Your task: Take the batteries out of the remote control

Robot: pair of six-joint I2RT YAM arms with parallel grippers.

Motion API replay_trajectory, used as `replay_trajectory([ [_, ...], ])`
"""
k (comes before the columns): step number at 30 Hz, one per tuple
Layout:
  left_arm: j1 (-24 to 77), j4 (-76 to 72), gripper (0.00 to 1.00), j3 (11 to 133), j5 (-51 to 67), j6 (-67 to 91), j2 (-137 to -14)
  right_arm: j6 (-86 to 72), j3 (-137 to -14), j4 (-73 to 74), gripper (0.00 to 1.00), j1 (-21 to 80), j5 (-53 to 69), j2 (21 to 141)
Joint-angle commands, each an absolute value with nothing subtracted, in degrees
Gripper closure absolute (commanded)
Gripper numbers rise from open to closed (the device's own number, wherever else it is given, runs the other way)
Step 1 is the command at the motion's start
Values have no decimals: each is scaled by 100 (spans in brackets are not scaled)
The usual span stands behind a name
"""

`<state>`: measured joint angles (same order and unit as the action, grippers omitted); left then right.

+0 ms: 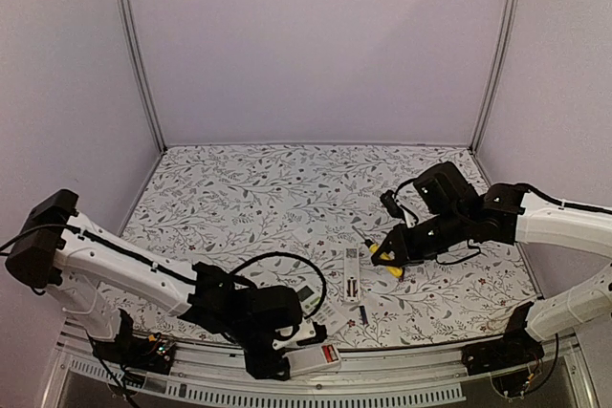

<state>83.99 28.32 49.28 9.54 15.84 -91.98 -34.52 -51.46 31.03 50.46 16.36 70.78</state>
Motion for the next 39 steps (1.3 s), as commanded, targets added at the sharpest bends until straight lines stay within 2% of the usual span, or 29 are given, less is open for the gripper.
replay_trajectory([
  [1,7929,2571,83,5041,1252,1088,-9378,-3411,-5198,2964,100,5019,1582,7020],
  [10,7120,2617,83,5445,1277,267,-9940,-3469,-5126,2819,100,5019,1604,7019],
  [16,6658,2807,83,5796,703,-412,-10396,-3448,-5072,2892,100,5019,1514,6950],
  [19,6507,2851,80,5901,275,-681,-10486,-3443,-5046,2946,100,5019,1495,6890],
  [21,6413,2810,69,5923,27,-766,-10482,-3445,-4993,2917,100,5019,1497,6822],
  [26,6182,2434,21,5835,-560,-550,-10027,-3318,-4819,2724,100,5019,1590,6614],
  [28,6126,2257,12,5819,-570,-316,-9675,-3182,-4764,2610,100,5019,1723,6492],
  [34,6061,1597,6,5913,135,949,-8408,-2673,-4717,2354,100,5027,2879,6318],
  [39,6039,-309,2,5373,1474,2658,-7503,-2436,-4840,2279,100,5027,3348,6219],
])
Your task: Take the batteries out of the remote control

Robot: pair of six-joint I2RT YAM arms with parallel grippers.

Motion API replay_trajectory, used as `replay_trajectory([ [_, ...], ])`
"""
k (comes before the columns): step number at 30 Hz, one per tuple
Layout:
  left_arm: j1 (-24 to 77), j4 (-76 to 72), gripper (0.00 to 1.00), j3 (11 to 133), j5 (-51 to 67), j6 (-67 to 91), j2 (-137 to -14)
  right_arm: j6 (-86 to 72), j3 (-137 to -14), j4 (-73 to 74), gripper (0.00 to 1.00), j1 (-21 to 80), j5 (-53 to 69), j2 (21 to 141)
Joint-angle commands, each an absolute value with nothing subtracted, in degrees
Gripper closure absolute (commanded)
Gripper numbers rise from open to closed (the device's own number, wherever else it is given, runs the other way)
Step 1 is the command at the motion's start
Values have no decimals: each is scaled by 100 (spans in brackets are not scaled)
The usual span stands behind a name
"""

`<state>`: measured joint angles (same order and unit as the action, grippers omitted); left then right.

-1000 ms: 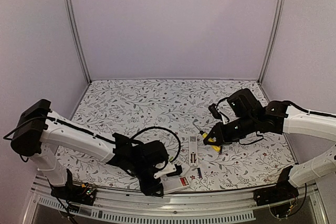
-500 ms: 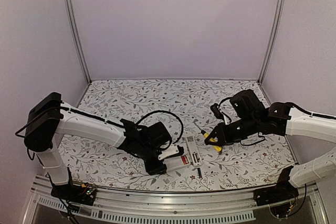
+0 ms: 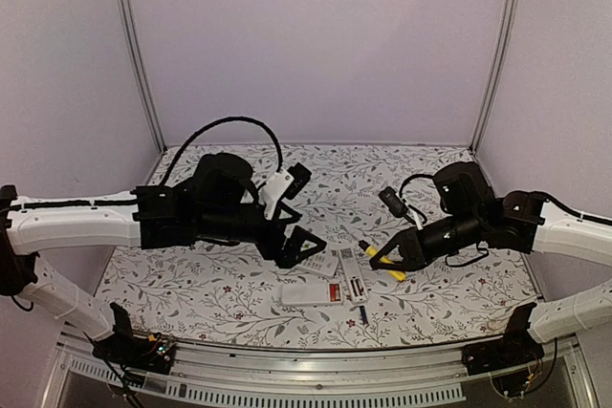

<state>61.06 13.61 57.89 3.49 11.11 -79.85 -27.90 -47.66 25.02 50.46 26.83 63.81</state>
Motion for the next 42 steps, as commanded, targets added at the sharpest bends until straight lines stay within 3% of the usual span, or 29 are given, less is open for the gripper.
replay_trajectory([
  [1,6032,-700,2,5189,1645,3005,-7395,-2406,-4876,2262,100,5030,3463,6211],
  [12,5974,-1479,1,4813,2133,4484,-7427,-2234,-5366,2108,100,5411,3973,6551],
  [14,5960,-1656,5,4780,2228,4573,-7479,-2228,-5452,2105,100,5482,4009,6633],
  [16,5959,-1855,15,4761,2322,4677,-7545,-2209,-5545,2106,100,5561,4029,6730],
  [21,5944,-1996,52,4760,2482,4830,-7693,-2239,-5601,2048,100,5617,3958,6812],
  [25,5948,-2187,71,4673,2561,5019,-7699,-2373,-5479,1804,100,5616,3828,6690],
  [29,5977,-2301,79,4622,2688,5153,-7718,-2484,-5350,1578,100,5619,3829,6567],
  [32,6012,-2294,100,4632,2642,5161,-7743,-2472,-5352,1558,100,5616,3802,6581],
  [35,6027,-2369,100,4613,2491,5253,-7726,-2471,-5346,1522,99,5617,3516,6544],
  [37,6027,-2507,100,4564,2288,5353,-7692,-2557,-5280,1474,83,5608,3083,6465],
  [40,6035,-3145,100,4378,1829,5600,-7607,-2830,-4966,983,30,5600,2473,6234],
  [42,6031,-3642,100,4229,1534,5753,-7549,-3089,-4649,367,13,5599,2203,6054],
])
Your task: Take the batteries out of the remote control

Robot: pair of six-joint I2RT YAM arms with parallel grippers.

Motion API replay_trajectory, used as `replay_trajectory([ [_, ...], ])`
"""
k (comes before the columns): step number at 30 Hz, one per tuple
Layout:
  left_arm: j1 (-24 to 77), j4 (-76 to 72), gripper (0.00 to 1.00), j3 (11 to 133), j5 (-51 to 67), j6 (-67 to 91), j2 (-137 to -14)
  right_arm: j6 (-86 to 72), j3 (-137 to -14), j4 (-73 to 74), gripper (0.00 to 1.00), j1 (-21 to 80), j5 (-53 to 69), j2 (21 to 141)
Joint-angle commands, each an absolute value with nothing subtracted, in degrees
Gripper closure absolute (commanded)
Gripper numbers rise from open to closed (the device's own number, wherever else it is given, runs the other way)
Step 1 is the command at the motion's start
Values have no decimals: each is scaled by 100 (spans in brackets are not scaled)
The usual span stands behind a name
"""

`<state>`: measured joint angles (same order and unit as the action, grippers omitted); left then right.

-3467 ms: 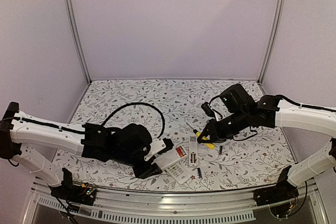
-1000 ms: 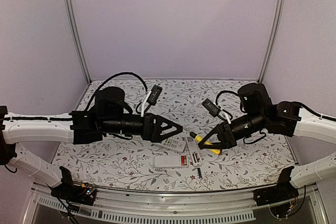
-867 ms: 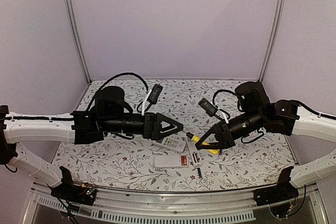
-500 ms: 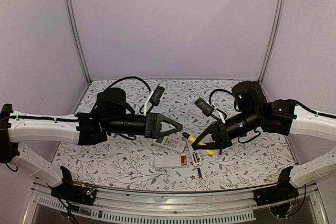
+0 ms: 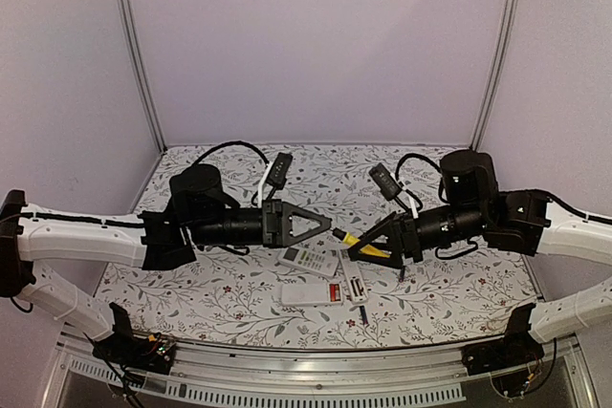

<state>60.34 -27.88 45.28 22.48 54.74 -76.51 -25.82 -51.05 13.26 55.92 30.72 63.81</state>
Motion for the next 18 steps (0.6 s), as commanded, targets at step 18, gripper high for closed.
replay_trajectory([
  [18,5981,-4919,100,4147,1180,5523,-7457,-4524,-4240,-2952,18,5607,2004,6252],
])
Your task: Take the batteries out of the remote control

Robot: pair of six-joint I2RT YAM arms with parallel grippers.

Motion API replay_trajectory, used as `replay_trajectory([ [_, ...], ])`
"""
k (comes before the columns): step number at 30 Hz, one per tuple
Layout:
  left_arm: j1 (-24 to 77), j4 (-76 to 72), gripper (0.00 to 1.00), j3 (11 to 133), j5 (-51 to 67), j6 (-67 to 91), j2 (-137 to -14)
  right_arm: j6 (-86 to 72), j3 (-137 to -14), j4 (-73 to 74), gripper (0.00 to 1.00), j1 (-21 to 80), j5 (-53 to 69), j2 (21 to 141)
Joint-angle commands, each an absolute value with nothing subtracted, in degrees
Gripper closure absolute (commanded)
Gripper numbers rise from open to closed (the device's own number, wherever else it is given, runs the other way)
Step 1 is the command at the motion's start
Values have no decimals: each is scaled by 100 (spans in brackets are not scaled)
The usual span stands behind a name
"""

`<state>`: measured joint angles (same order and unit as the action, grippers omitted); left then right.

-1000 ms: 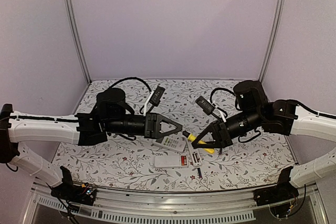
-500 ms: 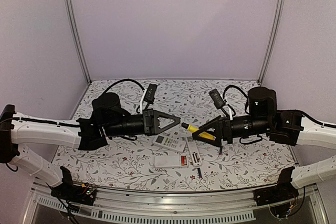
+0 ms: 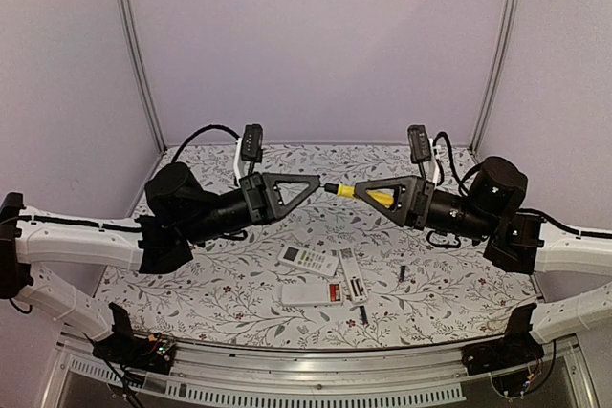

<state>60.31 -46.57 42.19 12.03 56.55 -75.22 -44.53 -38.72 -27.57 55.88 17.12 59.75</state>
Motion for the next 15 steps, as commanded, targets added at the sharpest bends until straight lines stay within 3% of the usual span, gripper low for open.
replay_trajectory([
  [1,5975,-4924,100,4153,1200,5520,-7472,-4550,-4285,-2954,22,5606,2072,6309],
  [8,5973,-5051,100,4084,1231,5594,-7576,-4575,-4470,-2926,48,5605,2234,6568],
  [13,5977,-4928,100,4141,1283,5533,-7615,-4601,-4500,-2787,55,5607,2244,6650],
  [15,5976,-4934,100,4134,1293,5545,-7620,-4628,-4485,-2739,65,5604,2217,6675],
])
